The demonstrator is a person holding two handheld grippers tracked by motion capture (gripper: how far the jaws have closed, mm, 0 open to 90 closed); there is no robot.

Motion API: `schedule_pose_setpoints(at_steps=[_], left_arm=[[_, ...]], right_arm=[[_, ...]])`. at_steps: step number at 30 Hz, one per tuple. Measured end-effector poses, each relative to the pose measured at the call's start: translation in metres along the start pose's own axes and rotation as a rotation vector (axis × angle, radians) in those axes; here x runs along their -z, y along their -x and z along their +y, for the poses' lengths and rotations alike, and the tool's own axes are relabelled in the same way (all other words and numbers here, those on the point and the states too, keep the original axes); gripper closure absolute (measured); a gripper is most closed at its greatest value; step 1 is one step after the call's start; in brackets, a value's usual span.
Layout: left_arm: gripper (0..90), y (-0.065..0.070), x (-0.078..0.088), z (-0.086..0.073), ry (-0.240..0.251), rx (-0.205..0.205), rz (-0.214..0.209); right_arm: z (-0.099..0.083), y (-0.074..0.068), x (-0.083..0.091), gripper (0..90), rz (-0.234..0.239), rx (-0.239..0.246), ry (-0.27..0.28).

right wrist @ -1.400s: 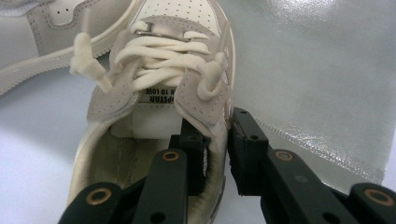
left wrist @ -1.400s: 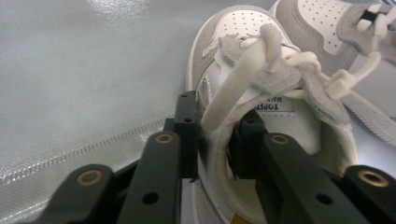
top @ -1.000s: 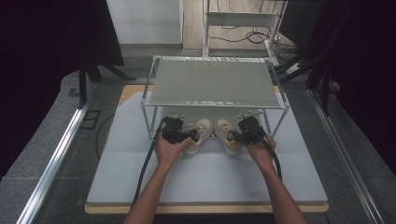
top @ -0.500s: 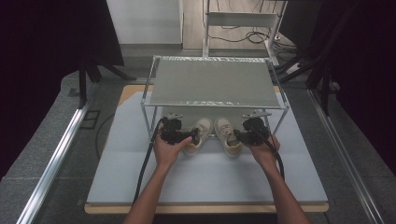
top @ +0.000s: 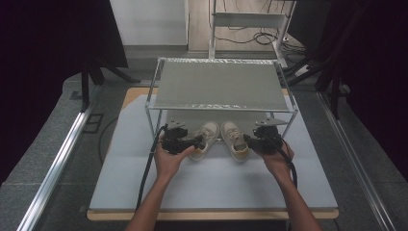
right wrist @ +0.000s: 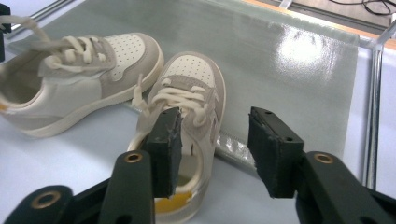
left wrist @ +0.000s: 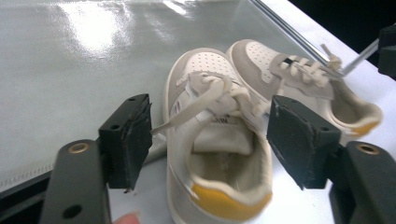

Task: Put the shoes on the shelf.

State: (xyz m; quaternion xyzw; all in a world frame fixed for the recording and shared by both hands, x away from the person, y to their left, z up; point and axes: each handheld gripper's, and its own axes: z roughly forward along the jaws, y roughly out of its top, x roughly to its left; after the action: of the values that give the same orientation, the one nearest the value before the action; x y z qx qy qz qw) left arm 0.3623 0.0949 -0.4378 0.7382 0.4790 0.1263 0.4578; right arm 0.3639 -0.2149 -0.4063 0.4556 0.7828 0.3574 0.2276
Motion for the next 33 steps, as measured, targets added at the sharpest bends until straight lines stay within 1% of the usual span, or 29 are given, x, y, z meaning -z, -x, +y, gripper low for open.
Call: schedule_pose_setpoints(at_steps=[2, 3, 4, 5, 6, 7, 8, 9, 10, 11, 12, 13, 14, 15, 16, 17, 19, 20, 21, 22, 24, 26, 30, 33], left_arm=[[38.9, -0.001, 0.007, -0.001, -0.007, -0.002, -0.008], [47.9, -0.003, 0.013, -0.002, -0.013, -0.018, -0.013], [50.8, -0.004, 0.017, -0.002, -0.016, -0.025, -0.013], [54.9, -0.004, 0.017, -0.002, -0.016, -0.025, -0.013], [59.6, -0.006, 0.020, -0.003, -0.018, -0.034, -0.012], [59.6, -0.007, 0.023, -0.004, -0.022, -0.042, -0.015], [63.5, -0.010, 0.027, -0.007, -0.031, -0.051, -0.021], [67.6, -0.012, 0.029, -0.009, -0.053, -0.065, -0.022], [74.1, -0.015, 0.031, -0.013, -0.067, -0.074, -0.029], [76.8, -0.015, 0.031, -0.013, -0.067, -0.074, -0.029], [79.5, -0.017, 0.033, -0.016, -0.073, -0.073, -0.028], [79.5, -0.020, 0.035, -0.018, -0.078, -0.077, -0.023], [83.6, -0.024, 0.037, -0.022, -0.086, -0.078, -0.020], [84.6, -0.024, 0.037, -0.022, -0.086, -0.078, -0.020], [85.8, -0.026, 0.038, -0.025, -0.094, -0.079, -0.015], [86.4, -0.027, 0.038, -0.026, -0.100, -0.083, -0.013], [86.5, -0.028, 0.039, -0.030, -0.117, -0.086, -0.009], [87.0, -0.029, 0.039, -0.033, -0.126, -0.090, -0.003], [87.0, -0.029, 0.039, -0.035, -0.132, -0.089, -0.004], [87.5, -0.028, 0.038, -0.040, -0.145, -0.085, -0.020], [87.5, -0.028, 0.037, -0.042, -0.150, -0.088, -0.025], [87.4, -0.026, 0.035, -0.046, -0.169, -0.089, -0.041], [87.4, -0.023, 0.031, -0.050, -0.187, -0.096, -0.059], [87.2, -0.020, 0.028, -0.051, -0.197, -0.099, -0.065]], right_arm=[[-0.003, 0.001, 0.004, 57.4, 0.002, 0.001, 0.006], [-0.009, 0.003, 0.009, 61.4, 0.009, 0.003, 0.009], [-0.011, 0.004, 0.011, 63.5, 0.009, 0.005, 0.009], [-0.011, 0.004, 0.011, 63.5, 0.009, 0.005, 0.009], [-0.019, 0.006, 0.014, 68.1, 0.014, 0.008, 0.006], [-0.019, 0.006, 0.014, 68.1, 0.014, 0.008, 0.006], [-0.022, 0.008, 0.015, 69.7, 0.020, 0.008, 0.002], [-0.027, 0.010, 0.017, 71.8, 0.023, 0.010, -0.001], [-0.034, 0.013, 0.018, 75.6, 0.025, 0.009, -0.008], [-0.034, 0.013, 0.018, 75.6, 0.025, 0.009, -0.008], [-0.041, 0.015, 0.018, 79.3, 0.030, 0.008, -0.019], [-0.041, 0.015, 0.018, 79.3, 0.030, 0.008, -0.019], [-0.048, 0.017, 0.017, 82.4, 0.036, 0.009, -0.033], [-0.048, 0.017, 0.017, 82.4, 0.036, 0.009, -0.033], [-0.054, 0.018, 0.015, 84.0, 0.040, 0.006, -0.044], [-0.056, 0.018, 0.014, 84.5, 0.041, 0.004, -0.048], [-0.059, 0.018, 0.013, 84.7, 0.045, 0.002, -0.051], [-0.065, 0.017, 0.011, 84.9, 0.056, -0.001, -0.057], [-0.065, 0.017, 0.011, 84.9, 0.056, -0.001, -0.057], [-0.069, 0.016, 0.008, 84.9, 0.061, -0.001, -0.061], [-0.072, 0.015, 0.007, 84.9, 0.069, -0.001, -0.063], [-0.075, 0.013, 0.003, 84.9, 0.076, -0.001, -0.068], [-0.078, 0.011, -0.001, 84.8, 0.082, -0.002, -0.071], [-0.077, 0.010, -0.005, 84.2, 0.081, 0.008, -0.069]])
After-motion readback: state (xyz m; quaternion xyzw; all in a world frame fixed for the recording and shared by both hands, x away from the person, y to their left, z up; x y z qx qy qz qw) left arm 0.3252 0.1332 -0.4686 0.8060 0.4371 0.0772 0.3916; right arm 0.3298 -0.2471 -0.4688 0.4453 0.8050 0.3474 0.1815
